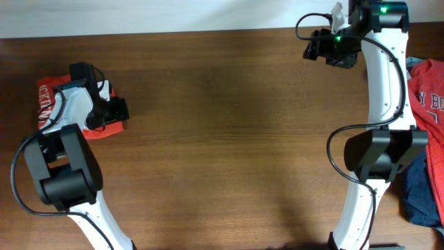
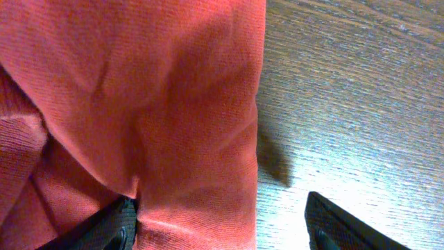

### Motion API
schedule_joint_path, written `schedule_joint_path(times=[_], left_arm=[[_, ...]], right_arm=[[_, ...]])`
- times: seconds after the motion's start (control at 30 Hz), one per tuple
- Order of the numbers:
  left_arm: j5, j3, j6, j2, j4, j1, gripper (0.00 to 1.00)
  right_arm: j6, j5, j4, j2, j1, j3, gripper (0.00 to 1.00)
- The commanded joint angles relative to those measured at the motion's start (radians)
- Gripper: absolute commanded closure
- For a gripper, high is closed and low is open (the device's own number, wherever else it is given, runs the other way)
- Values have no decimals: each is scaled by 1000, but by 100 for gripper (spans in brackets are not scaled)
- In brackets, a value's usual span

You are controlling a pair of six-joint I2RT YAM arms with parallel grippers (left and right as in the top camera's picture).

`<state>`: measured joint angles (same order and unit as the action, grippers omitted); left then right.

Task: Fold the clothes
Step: 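Carry the folded shirt to the table's left edge and set it down, then open the left gripper and lift it away from the shirt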

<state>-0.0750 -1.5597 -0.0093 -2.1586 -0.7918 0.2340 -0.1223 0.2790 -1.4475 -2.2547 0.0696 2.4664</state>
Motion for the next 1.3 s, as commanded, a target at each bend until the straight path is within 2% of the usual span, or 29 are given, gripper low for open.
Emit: schedule_joint_path(times=[0.0, 0.13, 0.2, 0.23, 0.27, 0.3, 0.5, 0.6, 0.73, 0.93, 1.27], left_arm=[[-31, 21, -27, -51, -26, 2, 23], [-31, -159, -11, -50, -137, -9, 23], [-30, -260, 3, -50, -194, -21, 22], [-30, -360, 2, -50, -250, -33, 13], [-31, -415, 2, -50, -279, -40, 3], [-30, -465, 2, -50, -304, -48, 1], [-35, -708, 2, -50, -428, -106, 1], [-35, -846, 2, -39, -508, -182, 1], [-35, -972, 1, -7, -560, -269, 1], [-35, -1033, -85, 80, -553, -356, 1], [-34, -1033, -84, 111, -603, -400, 1]], right_arm=[[15, -2, 1, 10, 3, 6, 28], [14, -2, 7, 10, 3, 6, 28], [14, -2, 19, 10, 3, 6, 5], [14, -2, 39, 12, 5, 10, 1], [14, -2, 44, 13, 7, 14, 1], [14, -2, 51, 16, 11, 25, 1], [14, -2, -17, 35, 35, 153, 1], [14, -10, -95, 66, 35, 286, 1], [13, -117, -212, 133, 35, 411, 1], [10, -156, -251, 270, 35, 453, 1], [11, -156, -251, 318, 35, 451, 1]])
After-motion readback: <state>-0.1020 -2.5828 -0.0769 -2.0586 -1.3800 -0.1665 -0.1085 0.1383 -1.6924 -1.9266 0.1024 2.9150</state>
